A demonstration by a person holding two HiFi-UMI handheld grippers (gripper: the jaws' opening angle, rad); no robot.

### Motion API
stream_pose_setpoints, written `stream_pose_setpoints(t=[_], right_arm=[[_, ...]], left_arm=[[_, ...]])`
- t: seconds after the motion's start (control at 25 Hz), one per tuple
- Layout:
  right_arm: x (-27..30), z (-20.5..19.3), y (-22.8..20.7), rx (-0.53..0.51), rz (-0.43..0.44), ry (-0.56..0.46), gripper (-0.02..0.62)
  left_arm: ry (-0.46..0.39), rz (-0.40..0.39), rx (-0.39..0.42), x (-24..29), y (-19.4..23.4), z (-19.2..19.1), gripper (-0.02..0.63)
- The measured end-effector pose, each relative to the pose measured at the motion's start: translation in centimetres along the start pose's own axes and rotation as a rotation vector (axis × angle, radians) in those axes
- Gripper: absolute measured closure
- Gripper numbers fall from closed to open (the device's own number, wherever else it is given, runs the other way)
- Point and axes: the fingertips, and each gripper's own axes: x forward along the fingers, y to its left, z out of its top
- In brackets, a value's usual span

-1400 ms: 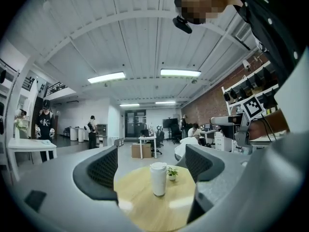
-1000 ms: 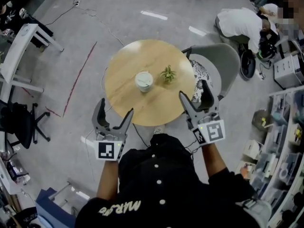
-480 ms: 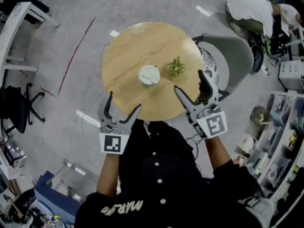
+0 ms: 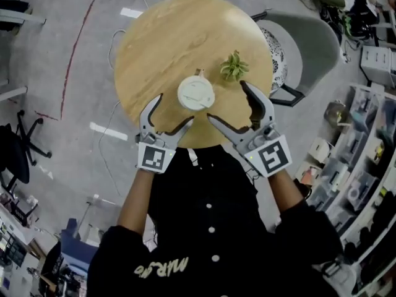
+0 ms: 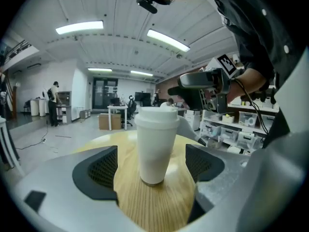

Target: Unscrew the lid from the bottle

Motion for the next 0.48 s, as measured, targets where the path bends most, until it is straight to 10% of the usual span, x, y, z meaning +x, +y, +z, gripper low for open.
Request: stream_pose_setpoints(t=[0.48], right_arm=[[4.7,-5.5,2.2,-0.039,0.171,0.021,0.150]], left_arm=[[0.024,-0.184,0.198,8.8,-0.6,-5.2,0.184]])
